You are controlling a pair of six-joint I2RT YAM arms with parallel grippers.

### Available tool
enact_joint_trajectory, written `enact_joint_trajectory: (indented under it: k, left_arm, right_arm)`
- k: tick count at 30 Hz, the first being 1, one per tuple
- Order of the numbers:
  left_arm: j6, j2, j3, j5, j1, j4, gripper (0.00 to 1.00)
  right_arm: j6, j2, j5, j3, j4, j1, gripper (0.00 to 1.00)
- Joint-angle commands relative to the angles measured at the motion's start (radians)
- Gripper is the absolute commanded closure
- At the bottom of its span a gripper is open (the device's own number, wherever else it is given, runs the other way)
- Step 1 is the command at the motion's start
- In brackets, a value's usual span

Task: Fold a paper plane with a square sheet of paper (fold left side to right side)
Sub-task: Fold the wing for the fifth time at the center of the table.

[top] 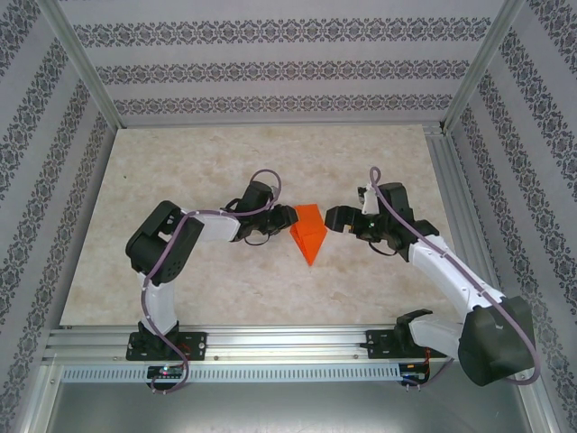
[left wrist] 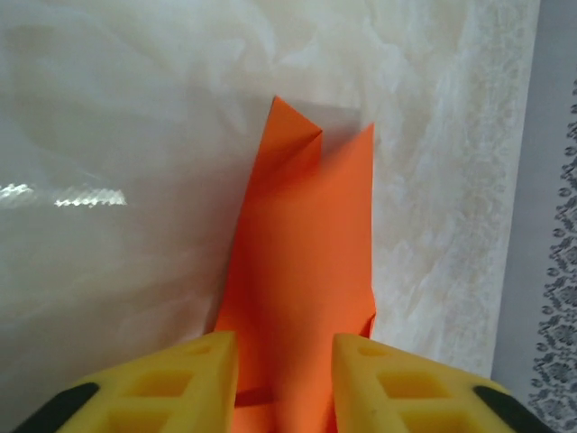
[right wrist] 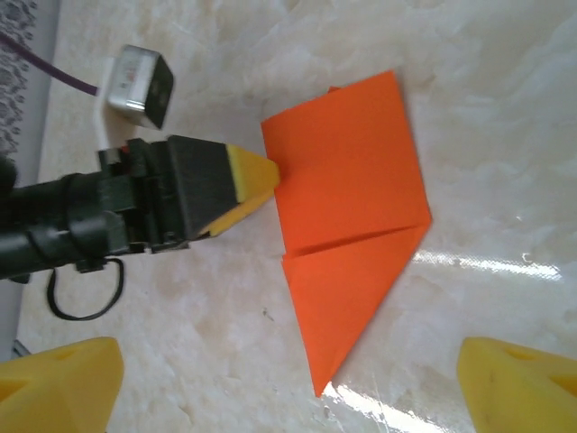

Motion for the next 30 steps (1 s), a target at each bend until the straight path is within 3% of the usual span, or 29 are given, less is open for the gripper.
enact_joint_trajectory:
  k: [1,10,13,20,30]
  left_arm:
    - [-0.004,0.02,0.038,0.028,-0.013,0.053,0.7]
    - [0.002,0.038,0.046,0.062,-0.013,0.089,0.69]
    - [0.001,0.057,0.059,0.082,-0.013,0.104,0.75]
    - [0.003,0.021,0.031,0.147,-0.002,0.178,0.99]
    - [0.138,-0.151,-0.044,0.332,0.051,0.128,1.0]
  right_arm:
    - [0.017,-0.02,-0.106,-0.047,0.076,-0.058,0.09]
    - [0.004,0.0,-0.166,-0.065,0.093,-0.101,0.13]
    - [0.01,0.013,-0.181,-0.077,0.123,-0.103,0.14]
    - [0.077,0.051,-0.268,-0.146,0.322,-0.144,0.21]
    - [0.064,0.213,-0.412,-0.163,0.576,-0.153,0.24]
